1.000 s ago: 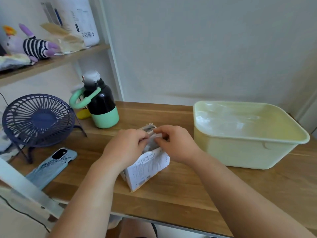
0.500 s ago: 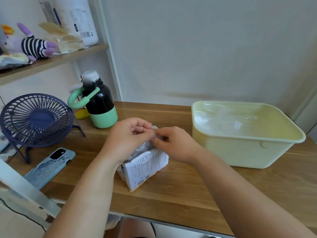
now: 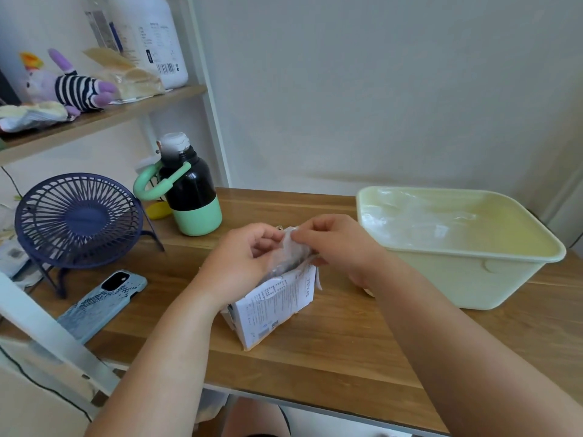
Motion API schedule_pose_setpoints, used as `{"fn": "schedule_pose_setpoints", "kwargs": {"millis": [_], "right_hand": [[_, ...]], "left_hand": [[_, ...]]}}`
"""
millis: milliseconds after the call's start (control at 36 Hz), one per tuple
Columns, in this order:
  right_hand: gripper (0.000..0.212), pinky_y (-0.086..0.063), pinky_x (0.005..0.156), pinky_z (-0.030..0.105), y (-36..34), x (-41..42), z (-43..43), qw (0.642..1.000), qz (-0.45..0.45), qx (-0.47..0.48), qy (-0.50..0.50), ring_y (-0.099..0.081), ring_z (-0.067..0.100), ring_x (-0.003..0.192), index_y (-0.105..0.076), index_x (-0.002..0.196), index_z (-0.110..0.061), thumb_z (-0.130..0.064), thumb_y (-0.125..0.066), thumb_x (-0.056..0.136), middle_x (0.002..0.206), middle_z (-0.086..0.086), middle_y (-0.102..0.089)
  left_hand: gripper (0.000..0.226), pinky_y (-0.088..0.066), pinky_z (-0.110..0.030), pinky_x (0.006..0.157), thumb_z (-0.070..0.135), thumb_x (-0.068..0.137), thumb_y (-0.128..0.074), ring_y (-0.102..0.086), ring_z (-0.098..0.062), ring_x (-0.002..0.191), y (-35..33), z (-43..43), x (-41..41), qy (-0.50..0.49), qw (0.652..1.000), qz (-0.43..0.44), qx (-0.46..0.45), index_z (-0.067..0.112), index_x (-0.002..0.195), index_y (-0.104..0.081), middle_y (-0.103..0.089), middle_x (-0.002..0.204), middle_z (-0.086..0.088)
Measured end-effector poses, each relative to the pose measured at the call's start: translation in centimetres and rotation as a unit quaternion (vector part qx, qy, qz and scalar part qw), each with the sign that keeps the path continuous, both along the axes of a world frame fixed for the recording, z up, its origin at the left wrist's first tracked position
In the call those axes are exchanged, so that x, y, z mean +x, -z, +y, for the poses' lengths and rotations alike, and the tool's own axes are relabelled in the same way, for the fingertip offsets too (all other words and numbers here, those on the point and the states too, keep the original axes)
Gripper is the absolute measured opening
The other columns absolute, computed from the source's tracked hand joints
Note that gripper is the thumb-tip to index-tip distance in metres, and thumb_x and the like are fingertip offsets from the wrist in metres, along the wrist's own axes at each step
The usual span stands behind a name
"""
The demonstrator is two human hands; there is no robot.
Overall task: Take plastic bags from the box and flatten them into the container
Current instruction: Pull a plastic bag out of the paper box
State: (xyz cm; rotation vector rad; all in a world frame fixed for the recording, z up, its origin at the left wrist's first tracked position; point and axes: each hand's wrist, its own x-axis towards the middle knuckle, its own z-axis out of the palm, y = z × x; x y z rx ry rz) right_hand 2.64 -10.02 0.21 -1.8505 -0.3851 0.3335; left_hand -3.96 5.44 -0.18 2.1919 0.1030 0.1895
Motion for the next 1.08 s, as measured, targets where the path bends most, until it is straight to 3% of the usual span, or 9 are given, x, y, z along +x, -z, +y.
{"fn": "schedule_pose_setpoints", "kwargs": {"millis": [83,194,333,472,695,833,945,1000,1083], "right_hand": [[0.012,-0.051,0.076,0.024,-0.1,-0.4,0.0,0.992,-0.109,-0.067,-0.01,-0.061,0.007,0.084,-0.069,0.095,-0.021,-0.028,-0.067,0.085,0.092,-0.007,-0.067],[0.015,-0.045,0.067,0.018,-0.2,-0.8,0.3,0.976,-0.193,-0.102,-0.026,-0.053,0.001,0.074,-0.071,0.091,-0.016,-0.028,-0.062,0.09,0.085,-0.008,-0.066],[0.022,-0.041,0.057,0.018,0.0,-0.5,0.2,0.995,-0.079,-0.059,-0.026,-0.05,0.008,0.063,-0.066,0.082,-0.011,-0.025,-0.054,0.095,0.073,-0.002,-0.061],[0.023,-0.039,0.051,0.021,0.3,0.1,0.2,0.997,0.045,0.068,0.002,-0.053,0.019,0.068,-0.057,0.075,-0.015,-0.022,-0.051,0.097,0.073,0.004,-0.062],[0.024,-0.041,0.056,0.028,0.5,0.6,-0.2,0.979,0.109,0.162,0.056,-0.052,0.019,0.065,-0.052,0.079,-0.013,-0.02,-0.044,0.1,0.077,0.005,-0.057],[0.029,-0.036,0.052,0.029,-0.2,0.9,-0.6,0.953,0.129,0.255,0.106,-0.049,0.02,0.057,-0.046,0.074,-0.012,-0.017,-0.04,0.101,0.073,0.009,-0.054],[0.022,-0.03,0.052,0.029,-0.8,1.4,-1.0,0.93,0.123,0.299,0.174,-0.043,0.021,0.058,-0.05,0.082,-0.012,-0.021,-0.039,0.099,0.072,0.012,-0.049],[0.029,-0.03,0.053,0.03,-1.1,1.4,-1.4,0.924,0.12,0.318,0.178,-0.042,0.022,0.058,-0.051,0.076,-0.012,-0.023,-0.038,0.1,0.069,0.012,-0.049],[0.036,-0.034,0.055,0.031,-1.7,1.0,-2.1,0.925,0.128,0.313,0.173,-0.047,0.022,0.056,-0.053,0.073,-0.01,-0.027,-0.04,0.101,0.066,0.009,-0.06]], "left_hand": [[0.016,-0.053,-0.02,0.071,0.023,0.086,-0.072,-0.065,0.004,0.077,0.0,-0.3,0.2,-0.023,1.0,-0.015,-0.004,0.037,0.089,-0.064,-0.069,0.084,0.016],[0.022,-0.053,-0.023,0.07,0.018,0.079,-0.077,-0.065,-0.003,0.078,0.1,-0.5,0.3,-0.039,0.999,-0.021,-0.001,0.032,0.088,-0.063,-0.069,0.084,0.012],[0.018,-0.052,-0.028,0.076,0.031,0.083,-0.073,-0.06,-0.003,0.086,0.2,-0.5,0.3,-0.048,0.999,-0.006,0.021,0.032,0.093,-0.058,-0.063,0.092,0.014],[0.012,-0.041,-0.019,0.058,0.03,0.088,-0.069,-0.057,-0.001,0.076,0.5,-0.5,0.6,-0.069,0.993,0.004,0.098,0.029,0.091,-0.057,-0.063,0.086,0.013],[0.022,-0.038,-0.022,0.058,0.033,0.086,-0.07,-0.054,0.0,0.077,0.5,-0.6,0.9,-0.089,0.985,0.004,0.145,0.028,0.097,-0.052,-0.059,0.088,0.015],[0.024,-0.049,-0.031,0.072,0.029,0.088,-0.068,-0.055,-0.01,0.085,0.7,-0.6,0.9,-0.107,0.974,0.031,0.197,0.024,0.104,-0.05,-0.058,0.098,0.011],[0.026,-0.05,-0.032,0.074,0.029,0.087,-0.069,-0.057,-0.012,0.088,0.7,-0.4,0.9,-0.123,0.974,0.047,0.184,0.024,0.107,-0.053,-0.06,0.102,0.008],[0.034,-0.045,-0.027,0.074,0.034,0.085,-0.07,-0.055,-0.01,0.094,0.3,-0.5,0.9,-0.112,0.978,0.035,0.172,0.027,0.114,-0.054,-0.058,0.11,0.009],[0.054,-0.045,-0.035,0.093,0.054,0.078,-0.067,-0.05,-0.01,0.114,-0.9,-1.2,0.6,-0.061,0.985,-0.022,0.16,0.035,0.126,-0.052,-0.051,0.126,0.012]]}}
